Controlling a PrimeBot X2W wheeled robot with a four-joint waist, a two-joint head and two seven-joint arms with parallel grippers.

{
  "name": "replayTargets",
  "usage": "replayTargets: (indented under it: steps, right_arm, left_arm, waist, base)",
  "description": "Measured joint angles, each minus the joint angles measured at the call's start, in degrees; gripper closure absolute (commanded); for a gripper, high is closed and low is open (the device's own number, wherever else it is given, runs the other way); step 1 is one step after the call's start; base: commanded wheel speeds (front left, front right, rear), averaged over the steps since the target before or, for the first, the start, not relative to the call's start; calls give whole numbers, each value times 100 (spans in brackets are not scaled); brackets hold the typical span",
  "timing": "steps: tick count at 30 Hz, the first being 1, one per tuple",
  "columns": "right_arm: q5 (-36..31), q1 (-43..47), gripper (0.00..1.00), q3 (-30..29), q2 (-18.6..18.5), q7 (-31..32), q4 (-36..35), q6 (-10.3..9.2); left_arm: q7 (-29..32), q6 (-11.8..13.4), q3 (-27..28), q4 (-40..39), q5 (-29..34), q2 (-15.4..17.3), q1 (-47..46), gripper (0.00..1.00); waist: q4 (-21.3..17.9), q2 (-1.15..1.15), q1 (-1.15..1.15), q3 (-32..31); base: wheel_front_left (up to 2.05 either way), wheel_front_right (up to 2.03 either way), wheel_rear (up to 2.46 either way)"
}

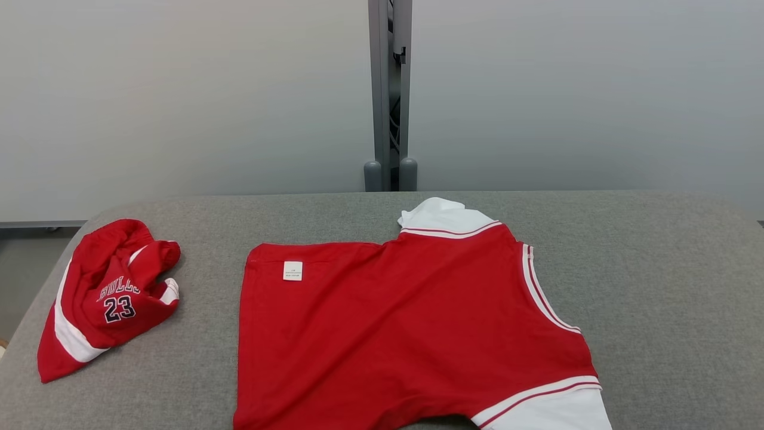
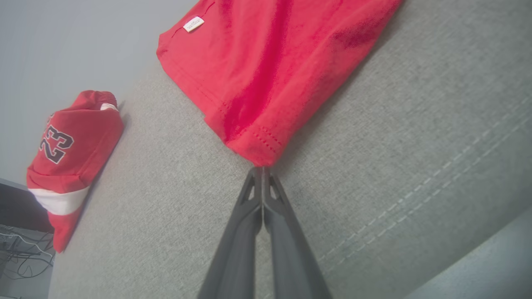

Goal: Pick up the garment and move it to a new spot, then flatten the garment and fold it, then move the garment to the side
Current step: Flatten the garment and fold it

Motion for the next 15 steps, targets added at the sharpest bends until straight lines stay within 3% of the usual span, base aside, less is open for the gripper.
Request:
replayTargets:
  steps: [9, 10, 12, 13, 15]
  right_arm:
    - [44, -211, 100, 176, -2, -133, -4, 0]
    - [46, -224, 100, 191, -2, -145, -9, 0]
    - [47, -247, 100, 223, -2, -175, -16, 0]
    - [48, -258, 100, 231, -2, -182, -20, 0]
    - [62, -276, 100, 249, -2, -190, -23, 0]
  left_arm:
    - [0, 31, 113, -143, -63, -23, 13, 100]
    - [0, 33, 131, -160, -65, -24, 21, 91]
    - [0, 34, 158, -234, -80, -24, 38, 34]
    - [0, 33, 166, -259, -80, -24, 44, 14]
    - [0, -3, 186, -316, -81, -22, 62, 0]
  waist:
    - [48, 0, 0, 12]
    - [58, 0, 0, 13]
    - [80, 0, 0, 18]
    - [91, 0, 0, 22]
    - [111, 0, 0, 29]
  base:
    - [0, 0, 0]
    - [0, 0, 0]
    - [0, 0, 0]
    - [0, 0, 0]
    - [0, 0, 0]
